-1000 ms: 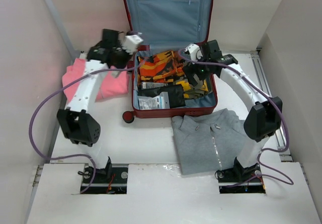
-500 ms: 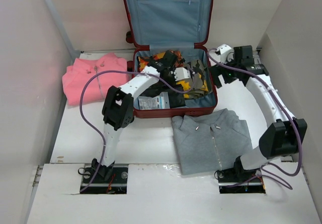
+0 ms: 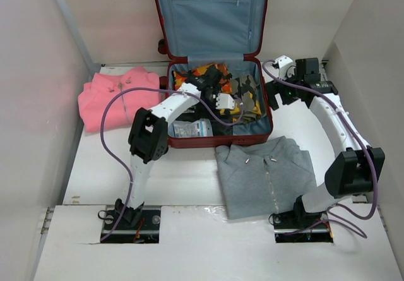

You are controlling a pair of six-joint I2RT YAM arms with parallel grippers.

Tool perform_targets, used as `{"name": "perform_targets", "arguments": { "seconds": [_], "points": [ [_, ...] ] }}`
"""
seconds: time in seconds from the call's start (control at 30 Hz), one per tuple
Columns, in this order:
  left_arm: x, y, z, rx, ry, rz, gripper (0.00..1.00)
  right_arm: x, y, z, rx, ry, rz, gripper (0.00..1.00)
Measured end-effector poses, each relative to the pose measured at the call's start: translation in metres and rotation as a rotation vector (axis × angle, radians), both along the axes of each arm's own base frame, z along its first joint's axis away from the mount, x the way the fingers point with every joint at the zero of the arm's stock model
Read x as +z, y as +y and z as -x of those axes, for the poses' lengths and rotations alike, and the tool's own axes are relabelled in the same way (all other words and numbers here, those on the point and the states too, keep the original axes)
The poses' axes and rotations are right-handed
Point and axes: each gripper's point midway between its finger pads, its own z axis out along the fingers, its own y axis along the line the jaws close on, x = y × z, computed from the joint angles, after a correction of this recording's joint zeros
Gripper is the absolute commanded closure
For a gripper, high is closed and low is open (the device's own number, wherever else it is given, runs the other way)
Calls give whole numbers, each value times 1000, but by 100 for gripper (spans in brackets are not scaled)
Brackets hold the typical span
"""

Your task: Pack the luggage

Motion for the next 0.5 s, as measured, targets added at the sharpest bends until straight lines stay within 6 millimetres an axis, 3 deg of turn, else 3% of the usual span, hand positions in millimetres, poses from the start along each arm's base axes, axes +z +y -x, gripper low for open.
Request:
{"name": "perform_targets", "arguments": {
  "seconds": [0.17,0.33,0.5],
  "points": [
    [15,1,-9,79,-36,36,0,9,5,-4,6,-21,1,0],
    [65,-2,-40,203,-184,146,0,14,17,-2,30,-34,11,0],
    [115,13,-40,307,-263,271,1,19,28,3,55,-46,7,0]
  ]
}}
